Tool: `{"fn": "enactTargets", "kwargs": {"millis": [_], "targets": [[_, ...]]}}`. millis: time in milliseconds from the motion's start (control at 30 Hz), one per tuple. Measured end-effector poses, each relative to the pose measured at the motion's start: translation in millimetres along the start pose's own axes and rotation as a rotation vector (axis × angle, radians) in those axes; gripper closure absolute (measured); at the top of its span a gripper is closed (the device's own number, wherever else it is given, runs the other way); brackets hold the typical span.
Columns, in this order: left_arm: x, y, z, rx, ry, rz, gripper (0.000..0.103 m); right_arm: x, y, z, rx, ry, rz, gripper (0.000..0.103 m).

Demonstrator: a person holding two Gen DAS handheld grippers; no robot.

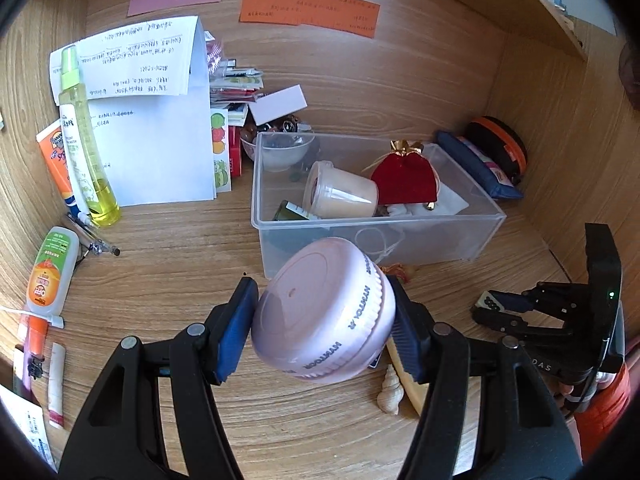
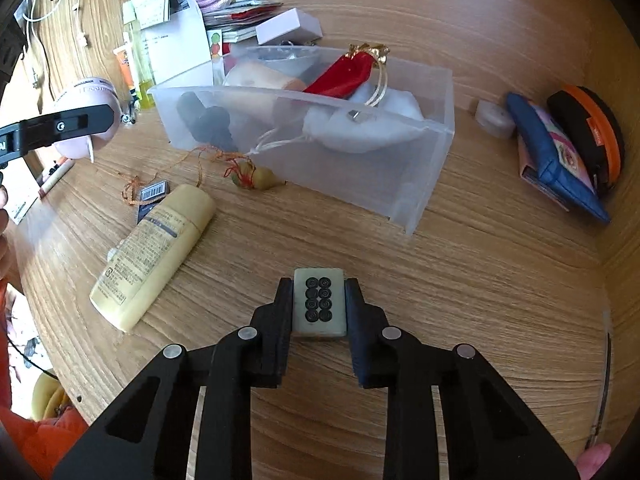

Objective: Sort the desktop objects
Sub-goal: 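Lift the pink container with the left gripper while the right holds the dotted tile, then lower the pink container into the clear box and open the left gripper while the right drops the tile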

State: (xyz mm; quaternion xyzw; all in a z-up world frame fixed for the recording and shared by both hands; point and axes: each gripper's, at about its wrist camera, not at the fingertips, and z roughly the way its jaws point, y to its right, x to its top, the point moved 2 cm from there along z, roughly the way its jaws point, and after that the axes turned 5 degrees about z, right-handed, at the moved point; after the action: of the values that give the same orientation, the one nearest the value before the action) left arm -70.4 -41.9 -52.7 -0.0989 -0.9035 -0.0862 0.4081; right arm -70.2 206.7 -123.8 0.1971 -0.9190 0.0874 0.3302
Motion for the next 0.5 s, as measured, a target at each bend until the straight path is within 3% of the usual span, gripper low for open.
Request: {"fn": "enactTargets", "kwargs": {"millis": [500], "targets": [[29.5,-0.6,-9.9,-0.015,0.056,0.004,0.040,48.0,0.5,-44.2,0.027,0.150,0.013,0.081]]}}
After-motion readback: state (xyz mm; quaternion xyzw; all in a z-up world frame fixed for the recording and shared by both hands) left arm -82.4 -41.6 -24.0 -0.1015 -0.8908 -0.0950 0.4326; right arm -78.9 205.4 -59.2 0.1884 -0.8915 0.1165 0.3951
